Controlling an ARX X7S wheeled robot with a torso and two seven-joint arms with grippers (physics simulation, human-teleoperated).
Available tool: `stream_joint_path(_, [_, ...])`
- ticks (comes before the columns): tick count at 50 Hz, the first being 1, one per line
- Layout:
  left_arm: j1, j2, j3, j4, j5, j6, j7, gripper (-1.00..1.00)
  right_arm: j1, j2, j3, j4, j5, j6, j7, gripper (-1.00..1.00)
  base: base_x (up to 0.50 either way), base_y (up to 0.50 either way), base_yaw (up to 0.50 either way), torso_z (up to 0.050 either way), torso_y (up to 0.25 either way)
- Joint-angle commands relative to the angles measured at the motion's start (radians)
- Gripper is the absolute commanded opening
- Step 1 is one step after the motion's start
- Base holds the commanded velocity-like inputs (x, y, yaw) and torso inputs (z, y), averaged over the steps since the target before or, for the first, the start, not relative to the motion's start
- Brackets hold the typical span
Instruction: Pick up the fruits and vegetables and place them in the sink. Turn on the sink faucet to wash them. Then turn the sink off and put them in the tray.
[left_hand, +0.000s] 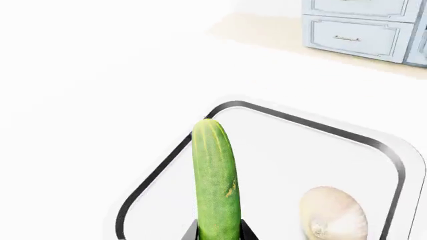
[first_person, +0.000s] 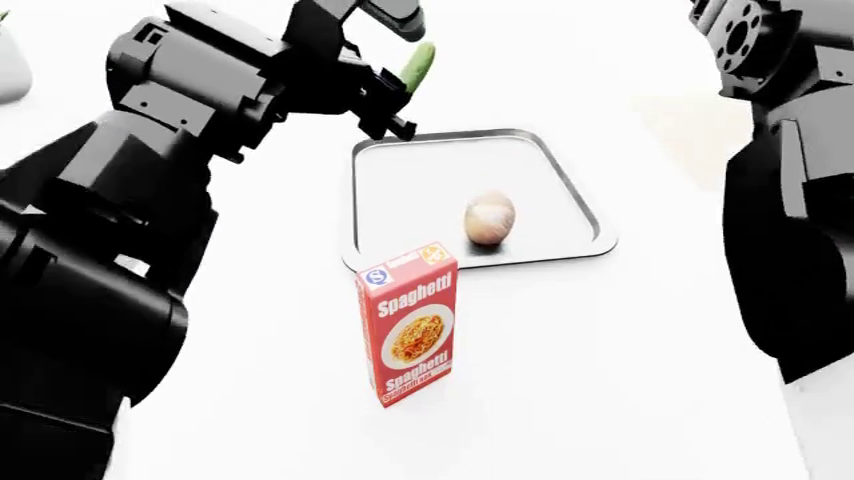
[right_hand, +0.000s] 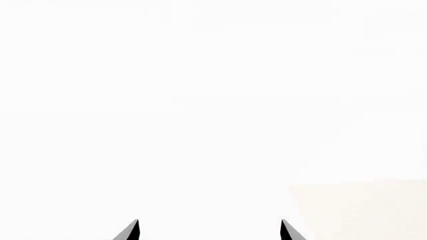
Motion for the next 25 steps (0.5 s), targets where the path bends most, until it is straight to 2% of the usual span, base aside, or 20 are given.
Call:
stream_joint_path(1, [0.043, 0.020, 0.067, -0.024, -0.080, 0.044, 0.023, -1.00, 0.042, 0.060, 0.062, 0.003, -0.031, -0.036, 0.038, 1.00, 0.00, 0.00, 0.00, 0.000, -0.250])
stream_joint_path(7, [0.093, 0.020, -0.247, -0.024, 0.207, -0.008, -0.017, -1.00, 0.026, 0.081, 0.065, 0.003, -0.030, -0.033, 0.032, 1.00, 0.00, 0.00, 0.00, 0.000, -0.168])
stream_joint_path(11, [0.109, 0.020, -0.308, -0.024, 0.279, -0.022, -0.053, -1.00, 0.014, 0.086, 0.070, 0.003, -0.028, -0.035, 0.032, 1.00, 0.00, 0.00, 0.00, 0.000, 0.000])
stream_joint_path(17, [0.144, 0.020, -0.223, -0.024, 0.238, -0.022, -0.075, -1.00, 0.003, 0.098, 0.075, 0.003, -0.027, -0.039, 0.031, 1.00, 0.00, 0.00, 0.00, 0.000, 0.000])
stream_joint_path(25, [0.163, 0.020, 0.050, -0.024, 0.005, 0.001, -0.081, -1.00, -0.030, 0.112, 0.085, 0.003, -0.024, -0.054, 0.032, 1.00, 0.00, 0.00, 0.00, 0.000, 0.000])
